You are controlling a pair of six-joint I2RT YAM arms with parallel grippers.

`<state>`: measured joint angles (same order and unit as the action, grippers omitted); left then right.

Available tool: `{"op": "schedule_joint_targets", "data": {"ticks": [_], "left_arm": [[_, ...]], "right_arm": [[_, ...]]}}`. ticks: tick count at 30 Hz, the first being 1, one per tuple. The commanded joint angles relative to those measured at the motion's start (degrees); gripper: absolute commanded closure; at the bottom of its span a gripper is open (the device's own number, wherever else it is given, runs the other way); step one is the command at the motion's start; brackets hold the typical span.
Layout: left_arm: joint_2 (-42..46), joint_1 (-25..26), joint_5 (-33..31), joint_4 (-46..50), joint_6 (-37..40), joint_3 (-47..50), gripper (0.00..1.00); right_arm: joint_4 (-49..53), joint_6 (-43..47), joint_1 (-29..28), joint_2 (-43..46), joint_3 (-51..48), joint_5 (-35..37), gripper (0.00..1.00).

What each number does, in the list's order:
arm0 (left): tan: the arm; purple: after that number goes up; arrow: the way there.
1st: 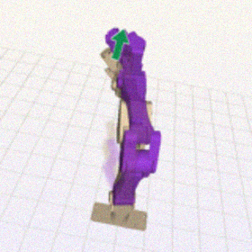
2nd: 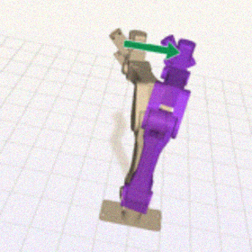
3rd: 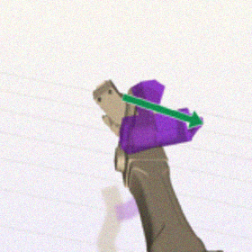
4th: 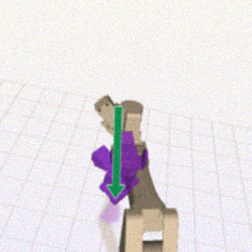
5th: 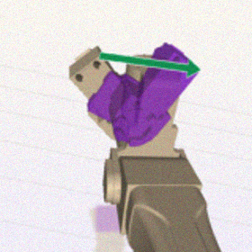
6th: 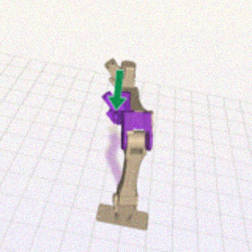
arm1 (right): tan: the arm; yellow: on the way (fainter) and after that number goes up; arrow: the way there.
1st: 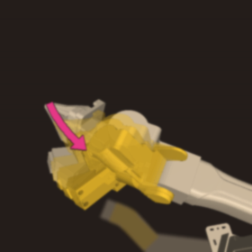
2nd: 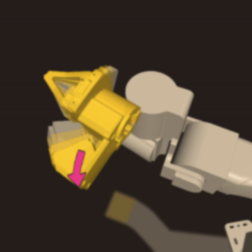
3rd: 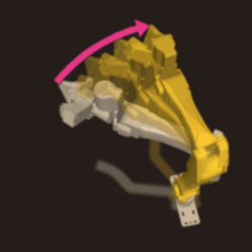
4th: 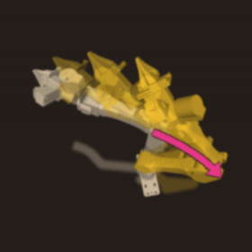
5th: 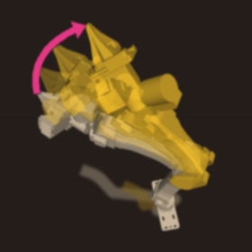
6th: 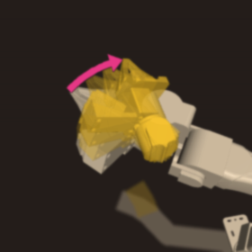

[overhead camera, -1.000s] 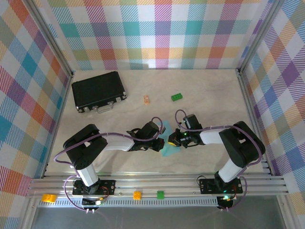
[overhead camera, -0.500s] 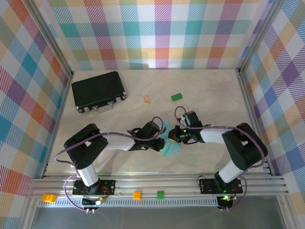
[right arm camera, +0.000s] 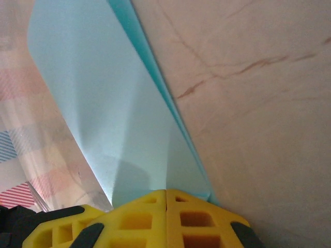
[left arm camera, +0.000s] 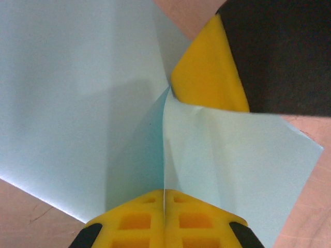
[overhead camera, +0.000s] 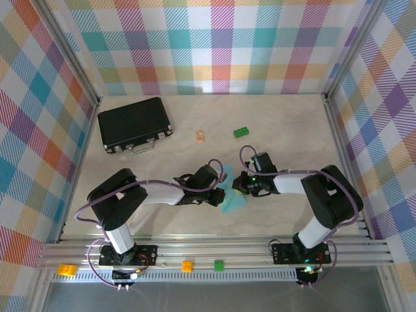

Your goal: Fold a paper plane with a square sheet of paper (pick it up from the middle)

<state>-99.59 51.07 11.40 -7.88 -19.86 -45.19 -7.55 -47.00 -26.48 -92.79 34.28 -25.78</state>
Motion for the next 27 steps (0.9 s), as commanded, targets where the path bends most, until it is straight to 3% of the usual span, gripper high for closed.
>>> {"op": "schedule_joint_targets", "data": {"ticks": [1,8,17,27], "left_arm": [[-2.89,-0.51,-0.68,7.64,1.27,1.36,1.0],[-3.33,-0.49,-0.67,8.14,1.48,0.8,1.0],[-3.4,-0.5,-1.05,9.27,1.93,0.78,1.0],[-3.39,-0.55,-1.55,9.89,2.11,0.37,1.0]], "right_arm": [[1.33,2.62,1.06,1.56,1.21,-1.11,1.0],[-0.35,2.43,1.64,-3.32,-0.35,0.6,1.0],[2.2,2.27,3.07,0.36,-0.05,5.7,1.0],[1.14,1.42,4.93,6.02,0.16,-1.88,0.99]]}}
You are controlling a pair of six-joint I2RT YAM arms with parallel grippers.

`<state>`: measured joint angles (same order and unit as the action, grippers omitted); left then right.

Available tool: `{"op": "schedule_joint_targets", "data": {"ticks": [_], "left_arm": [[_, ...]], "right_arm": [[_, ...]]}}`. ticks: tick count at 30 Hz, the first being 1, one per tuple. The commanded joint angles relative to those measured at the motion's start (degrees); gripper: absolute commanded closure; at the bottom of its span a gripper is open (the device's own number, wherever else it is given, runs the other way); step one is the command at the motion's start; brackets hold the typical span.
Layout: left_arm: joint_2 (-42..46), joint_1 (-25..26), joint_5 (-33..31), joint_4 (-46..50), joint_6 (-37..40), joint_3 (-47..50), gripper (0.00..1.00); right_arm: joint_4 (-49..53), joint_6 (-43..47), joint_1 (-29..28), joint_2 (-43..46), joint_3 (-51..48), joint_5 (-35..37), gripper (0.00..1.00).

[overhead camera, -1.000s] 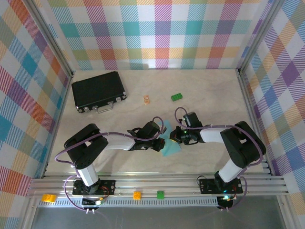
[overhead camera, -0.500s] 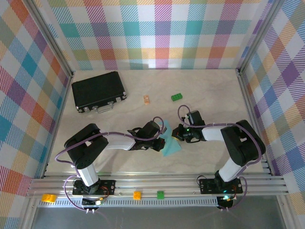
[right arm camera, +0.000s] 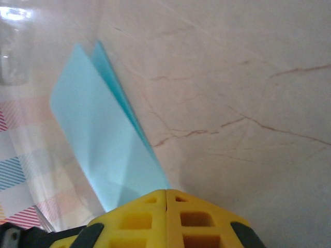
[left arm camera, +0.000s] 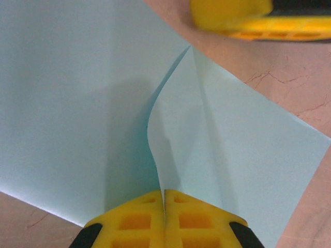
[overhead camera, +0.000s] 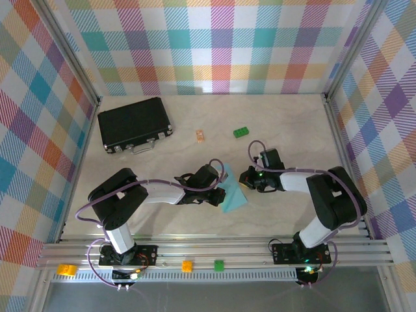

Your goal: Fold a paper plane with a square sheet of paper (pick it up from the middle)

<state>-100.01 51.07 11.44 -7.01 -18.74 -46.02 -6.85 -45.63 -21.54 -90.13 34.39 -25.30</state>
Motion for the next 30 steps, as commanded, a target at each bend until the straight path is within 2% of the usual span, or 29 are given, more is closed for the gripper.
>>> {"op": "schedule_joint_targets", "data": {"ticks": [1,8,12,19,27,30], "left_arm": [[-3.06,-0.48,-1.52,8.98,1.1,1.19,1.0],[-3.18,-0.54,-1.52,9.0,1.06,0.77,1.0],[-3.25,-0.53,-1.47,9.19,1.04,0.43,1.0],[-3.26,-0.53,-1.42,9.16,1.06,0.37,1.0],[-2.88,-0.5,-1.82,10.22,0.75,-0.63,1.0],[-1.74,-0.57,-3.04,11.82,0.06,-1.85,0.94]], "right_arm": [[0.39,-0.28,-0.21,4.08,-0.08,-3.14,0.99],[-0.87,-2.78,-4.98,0.34,0.84,-8.27,0.99],[-1.1,-3.15,-6.76,-1.71,0.46,-7.13,1.0],[2.76,-0.95,-6.76,-3.16,-0.94,-3.53,1.0],[2.77,-1.41,-7.22,-5.01,-4.09,-0.29,1.0],[2.16,-3.48,-7.54,-4.36,-4.77,1.18,1.0]]}}
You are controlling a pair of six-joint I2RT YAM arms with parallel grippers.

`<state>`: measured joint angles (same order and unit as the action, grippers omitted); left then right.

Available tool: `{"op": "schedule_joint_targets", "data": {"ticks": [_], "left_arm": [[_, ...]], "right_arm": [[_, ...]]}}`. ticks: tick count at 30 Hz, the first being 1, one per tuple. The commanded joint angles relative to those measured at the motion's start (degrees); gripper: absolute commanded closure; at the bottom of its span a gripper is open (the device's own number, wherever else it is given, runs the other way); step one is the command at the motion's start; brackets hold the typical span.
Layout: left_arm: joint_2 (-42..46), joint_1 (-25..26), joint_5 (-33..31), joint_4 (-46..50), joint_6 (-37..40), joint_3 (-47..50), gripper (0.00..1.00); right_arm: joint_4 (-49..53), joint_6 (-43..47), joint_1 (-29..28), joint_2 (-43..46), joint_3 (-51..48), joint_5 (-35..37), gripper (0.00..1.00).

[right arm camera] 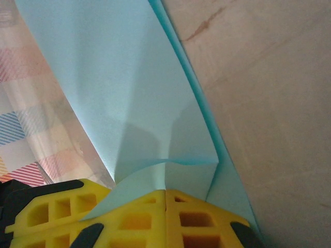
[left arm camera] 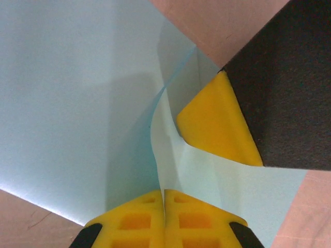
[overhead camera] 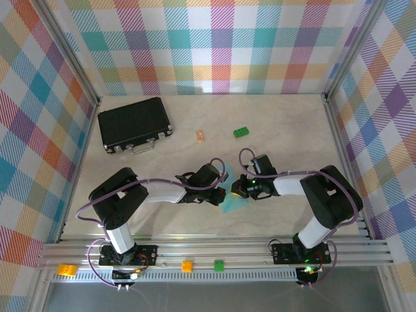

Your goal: Fold a paper plane with a square sheet of paper (pick it up from the middle)

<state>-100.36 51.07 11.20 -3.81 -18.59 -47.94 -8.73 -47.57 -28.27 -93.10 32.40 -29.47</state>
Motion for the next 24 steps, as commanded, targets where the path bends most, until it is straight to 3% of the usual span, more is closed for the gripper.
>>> {"op": "schedule_joint_targets", "data": {"ticks": [1,8,14,16,19,24], "left_arm": [[-0.85,-0.62,-3.43,8.98,-0.55,-0.26,0.92],[5.43,-1.91,-7.06,11.73,-5.48,-1.67,0.61],[14.07,-3.69,-10.83,13.78,-12.69,0.9,0.5],[17.09,-4.04,-9.81,12.06,-14.7,2.89,0.53],[19.55,-4.12,-2.88,5.89,-16.91,5.89,0.71],[15.16,-4.22,10.03,-1.95,-20.16,5.76,0.9]], "right_arm": [[3.77,-2.26,-0.98,-1.15,-3.05,5.84,1.0],[3.41,-7.8,-3.03,0.71,-3.59,10.22,1.0],[3.29,-12.37,-5.93,1.11,-3.49,14.16,1.0],[3.91,-13.34,-6.83,1.66,-3.49,15.91,1.0],[5.04,-13.82,-7.97,2.39,-3.08,17.41,1.0],[4.58,-13.73,-8.29,2.24,-3.09,17.0,1.0]]}}
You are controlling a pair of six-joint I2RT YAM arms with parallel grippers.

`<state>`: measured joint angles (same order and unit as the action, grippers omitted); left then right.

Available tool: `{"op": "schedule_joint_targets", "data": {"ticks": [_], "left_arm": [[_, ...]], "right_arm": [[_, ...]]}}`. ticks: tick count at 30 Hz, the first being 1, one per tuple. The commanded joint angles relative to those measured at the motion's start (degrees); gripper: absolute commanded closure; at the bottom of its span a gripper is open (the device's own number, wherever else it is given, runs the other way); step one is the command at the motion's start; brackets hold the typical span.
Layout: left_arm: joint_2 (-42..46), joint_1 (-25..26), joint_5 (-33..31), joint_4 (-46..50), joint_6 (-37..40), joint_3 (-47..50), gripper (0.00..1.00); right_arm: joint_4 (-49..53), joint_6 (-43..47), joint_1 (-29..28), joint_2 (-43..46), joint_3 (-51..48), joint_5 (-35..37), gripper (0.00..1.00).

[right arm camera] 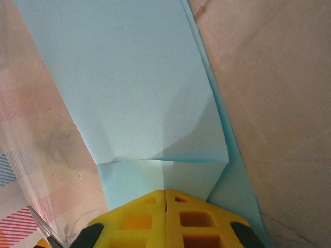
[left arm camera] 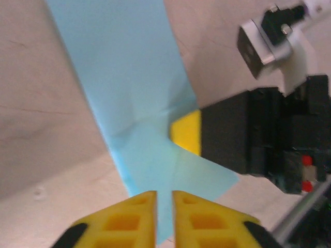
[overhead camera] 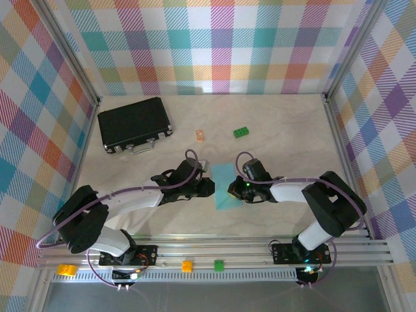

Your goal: Fold a paper plane with a square sheet of paper (pick it up from the middle)

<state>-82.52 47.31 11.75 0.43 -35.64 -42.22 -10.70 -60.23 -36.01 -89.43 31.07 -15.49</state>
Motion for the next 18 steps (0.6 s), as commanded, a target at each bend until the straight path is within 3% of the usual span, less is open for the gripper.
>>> {"op": "schedule_joint_targets", "data": {"ticks": [1,5,8,18], "left_arm": [[-4.1,-0.38,11.47,-7.36,-3.38,-0.45,0.91],[-10.94,-0.53,19.24,-9.5,-4.13,-3.17,0.97],[-14.75,-0.64,21.55,-10.08,-4.44,-4.73,0.98],[-20.62,-0.88,24.03,-7.92,-2.49,-7.96,0.97]], "right_arm": [[6.42,-1.08,-0.56,-1.52,-1.72,2.93,1.0],[6.38,-0.6,-0.55,-1.61,-1.63,2.7,1.0],[6.57,-0.04,-0.55,-1.56,-1.28,2.39,1.0],[7.32,0.82,-0.57,-1.56,-0.97,2.21,1.0]]}}
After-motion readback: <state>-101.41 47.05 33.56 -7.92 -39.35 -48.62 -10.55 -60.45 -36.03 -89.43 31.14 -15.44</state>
